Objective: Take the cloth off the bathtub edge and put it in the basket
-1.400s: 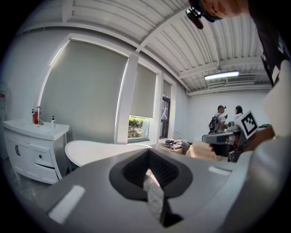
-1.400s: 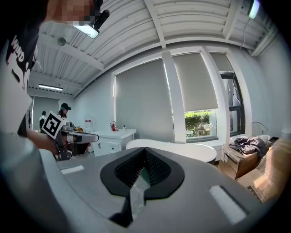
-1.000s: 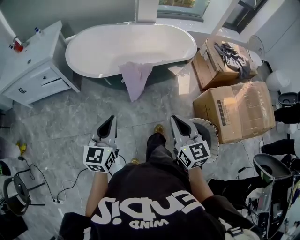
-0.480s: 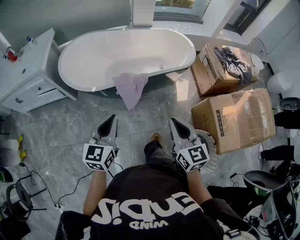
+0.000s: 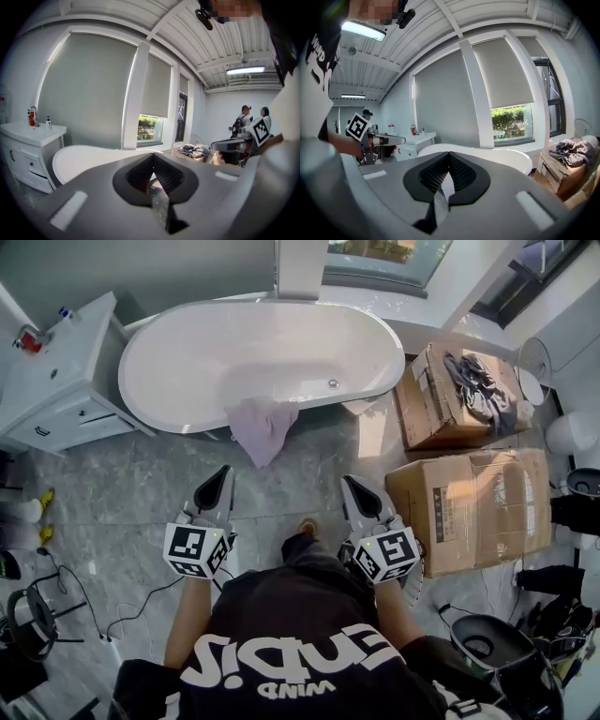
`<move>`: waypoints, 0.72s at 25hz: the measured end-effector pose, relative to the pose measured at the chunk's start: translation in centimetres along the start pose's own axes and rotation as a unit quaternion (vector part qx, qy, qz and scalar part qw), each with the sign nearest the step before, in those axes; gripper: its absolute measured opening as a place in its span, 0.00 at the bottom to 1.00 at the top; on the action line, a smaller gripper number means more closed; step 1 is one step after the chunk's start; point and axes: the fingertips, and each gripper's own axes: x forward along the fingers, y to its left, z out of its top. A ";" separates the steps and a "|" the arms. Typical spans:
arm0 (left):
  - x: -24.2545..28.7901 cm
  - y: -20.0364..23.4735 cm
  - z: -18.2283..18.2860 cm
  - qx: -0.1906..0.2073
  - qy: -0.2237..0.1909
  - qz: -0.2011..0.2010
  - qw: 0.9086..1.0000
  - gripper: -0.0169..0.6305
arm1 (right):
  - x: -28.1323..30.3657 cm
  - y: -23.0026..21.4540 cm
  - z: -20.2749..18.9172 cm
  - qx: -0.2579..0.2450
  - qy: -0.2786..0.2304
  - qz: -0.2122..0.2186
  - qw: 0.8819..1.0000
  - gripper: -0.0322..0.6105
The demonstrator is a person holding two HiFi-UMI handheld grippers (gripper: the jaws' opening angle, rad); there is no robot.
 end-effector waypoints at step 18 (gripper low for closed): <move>5.8 2.9 1.4 -0.013 0.008 0.066 0.998 0.02 | 8.1 -4.1 1.7 -0.002 0.013 0.080 0.997 0.06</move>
